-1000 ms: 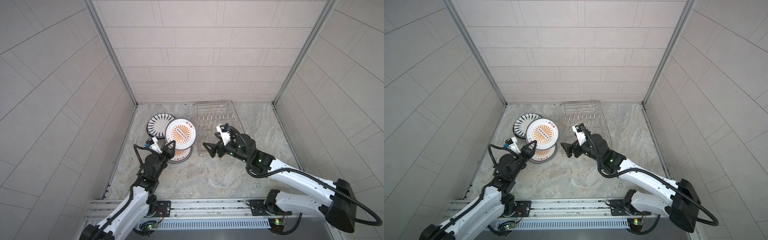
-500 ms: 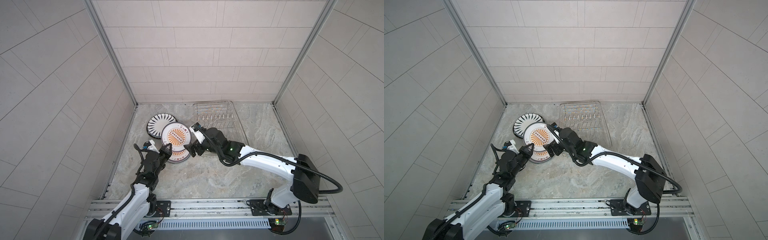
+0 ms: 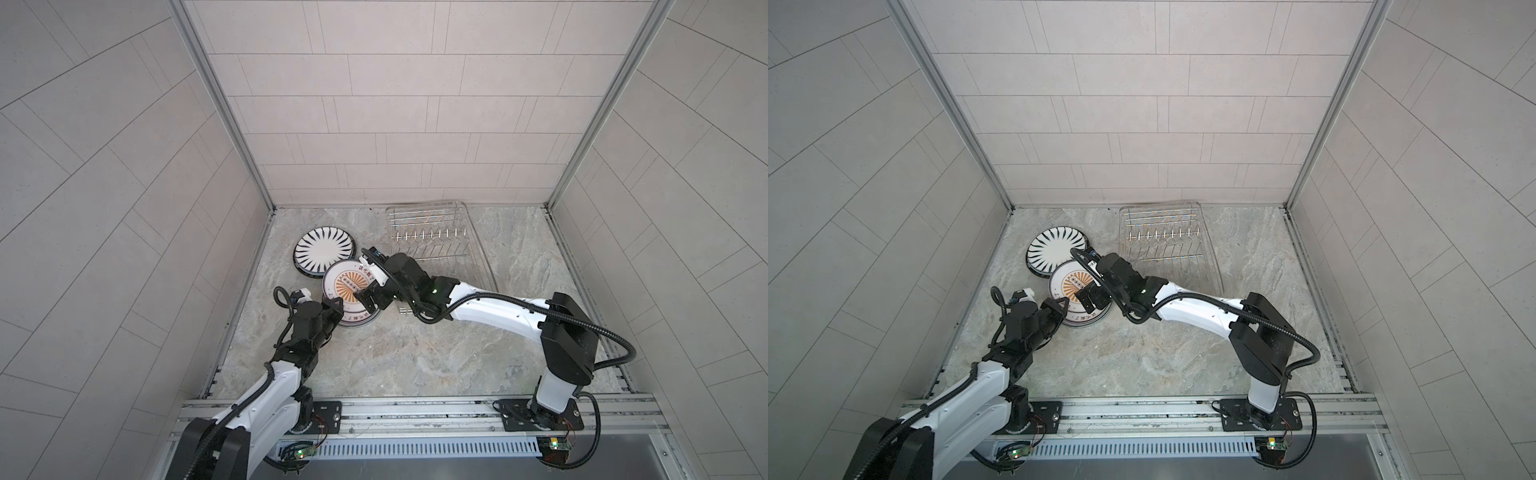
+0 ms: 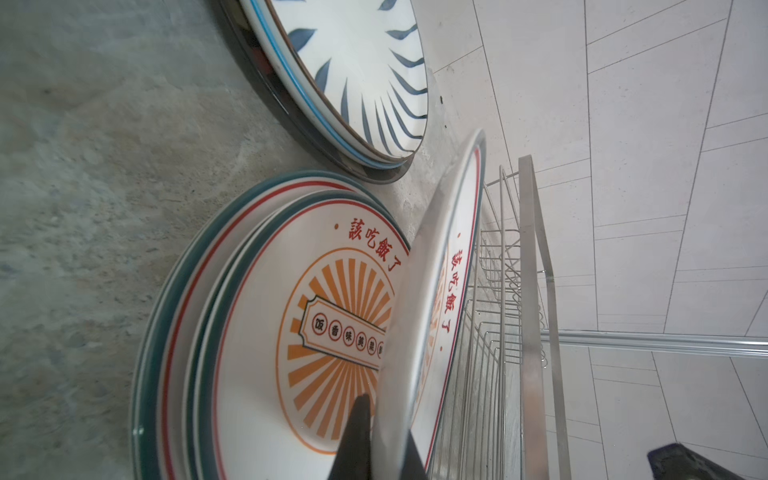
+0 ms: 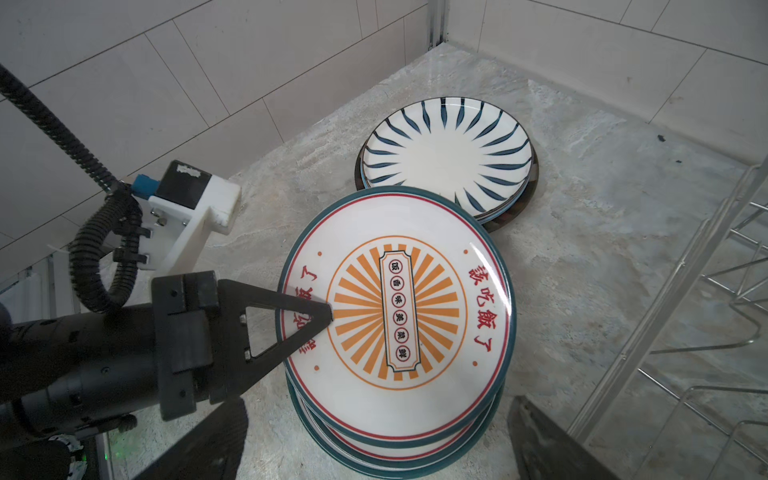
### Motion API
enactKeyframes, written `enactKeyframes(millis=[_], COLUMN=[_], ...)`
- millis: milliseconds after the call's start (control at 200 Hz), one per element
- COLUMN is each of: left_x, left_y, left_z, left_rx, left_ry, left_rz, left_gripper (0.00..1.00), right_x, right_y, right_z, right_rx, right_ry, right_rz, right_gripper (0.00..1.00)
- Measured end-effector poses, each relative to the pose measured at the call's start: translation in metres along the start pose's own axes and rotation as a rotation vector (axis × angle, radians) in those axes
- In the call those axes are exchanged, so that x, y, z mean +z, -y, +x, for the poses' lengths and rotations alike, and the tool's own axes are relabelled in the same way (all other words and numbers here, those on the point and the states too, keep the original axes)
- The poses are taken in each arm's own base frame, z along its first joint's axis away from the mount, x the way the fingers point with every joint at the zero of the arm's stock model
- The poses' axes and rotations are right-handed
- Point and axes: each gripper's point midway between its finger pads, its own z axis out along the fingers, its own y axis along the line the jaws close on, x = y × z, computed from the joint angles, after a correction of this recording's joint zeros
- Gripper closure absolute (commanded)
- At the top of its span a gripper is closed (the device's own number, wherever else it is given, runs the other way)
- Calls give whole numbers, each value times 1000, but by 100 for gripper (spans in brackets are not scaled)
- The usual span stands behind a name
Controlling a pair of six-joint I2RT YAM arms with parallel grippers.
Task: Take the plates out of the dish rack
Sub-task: 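Lower the sunburst plate onto the sunburst stack with the left gripper, then open the left gripper to release the plate onto the stack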
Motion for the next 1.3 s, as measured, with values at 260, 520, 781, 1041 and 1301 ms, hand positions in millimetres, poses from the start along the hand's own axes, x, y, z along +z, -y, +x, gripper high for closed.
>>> enactKeyframes(millis=[260,520,781,1041,1301], left_x=[2,6,7,5,0], left_y=[-10,-15,-14,-13,-10], left_z=[3,8,8,8,5], left_rx=[-17,-22,-13,9,45], left_ry=[-19,-45,-47,-50,-38], left_rz=[-36,-54,-49,-51,-50], left_gripper=[100,93,75,61,51], right_x=[3,4,0,0,-1], right_y=[4,5,8,10,11], right_z=[4,10,13,11,11], right_rx=[19,30,36,37,37], right_ry=[4,0,2,11,13], right_rz=[18,21,33,46,49], right_gripper=[1,1,1,1,1])
